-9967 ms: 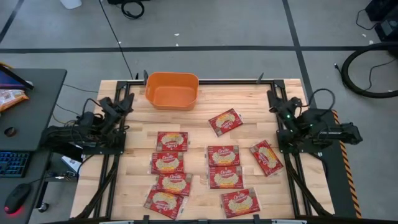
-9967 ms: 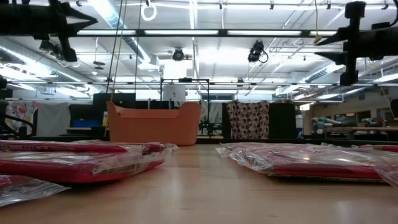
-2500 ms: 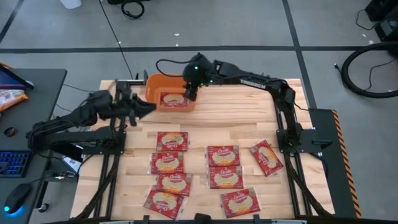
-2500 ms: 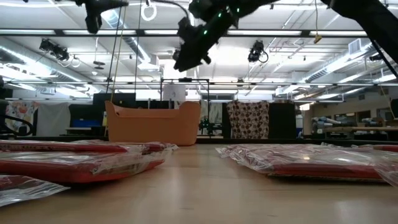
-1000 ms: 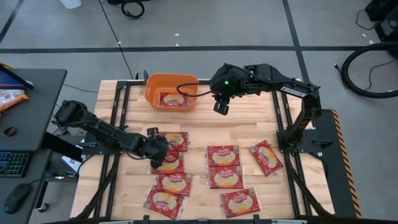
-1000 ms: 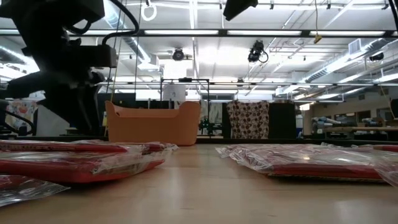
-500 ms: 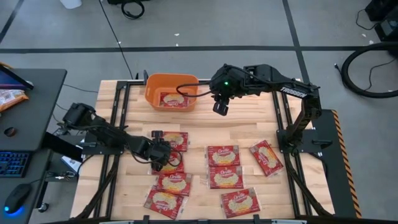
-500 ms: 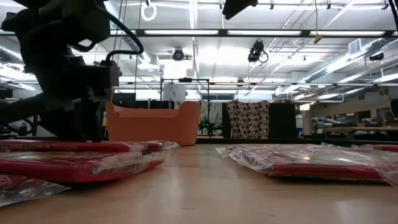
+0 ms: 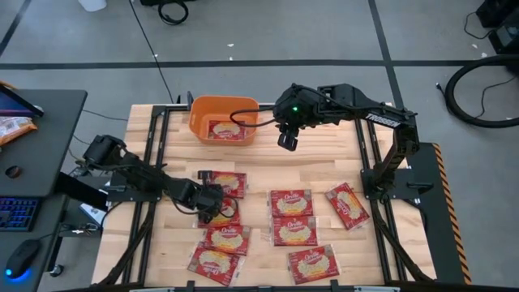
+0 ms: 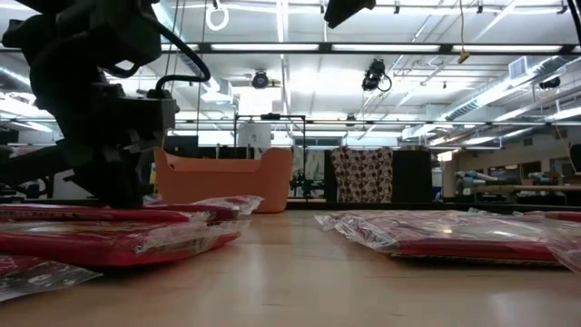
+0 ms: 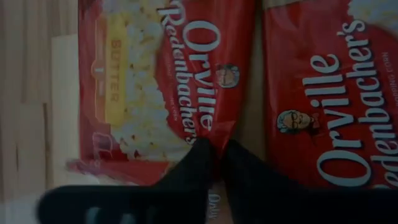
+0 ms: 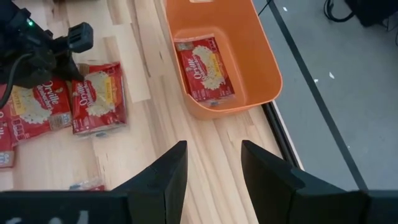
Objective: Sort popcorn bags into baskets
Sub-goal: Put the red popcorn bag into the orange bin
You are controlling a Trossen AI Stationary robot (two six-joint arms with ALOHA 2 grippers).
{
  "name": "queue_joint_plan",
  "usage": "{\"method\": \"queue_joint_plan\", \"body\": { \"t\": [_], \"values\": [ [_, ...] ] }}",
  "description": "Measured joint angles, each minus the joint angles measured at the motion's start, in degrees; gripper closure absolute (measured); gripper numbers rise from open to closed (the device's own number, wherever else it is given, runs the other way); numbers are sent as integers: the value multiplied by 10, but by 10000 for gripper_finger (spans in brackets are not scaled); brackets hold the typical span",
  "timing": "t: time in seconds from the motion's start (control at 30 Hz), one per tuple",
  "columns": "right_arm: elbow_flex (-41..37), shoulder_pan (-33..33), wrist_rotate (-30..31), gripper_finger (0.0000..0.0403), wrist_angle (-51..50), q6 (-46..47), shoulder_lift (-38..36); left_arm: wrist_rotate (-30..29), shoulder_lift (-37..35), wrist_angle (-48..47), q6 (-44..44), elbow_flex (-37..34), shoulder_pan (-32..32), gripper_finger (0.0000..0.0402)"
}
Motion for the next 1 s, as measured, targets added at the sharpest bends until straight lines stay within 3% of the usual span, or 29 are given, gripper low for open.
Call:
{"method": "queue_joint_plan", "body": {
  "t": [0.3,0.43,0.73,1.0],
  "values": [
    [0,-1,2,248,-7,-21,-2,52,-74,-104,-38,42,22,374],
    [0,-3,5,248,-4,-31,-2,76,-108,-160,11,86,40,383],
    [0,-7,21,248,-4,-46,-8,70,-153,-279,102,233,130,387],
    [0,-7,31,248,-3,-44,-22,25,-157,-311,224,317,242,387]
  ]
}}
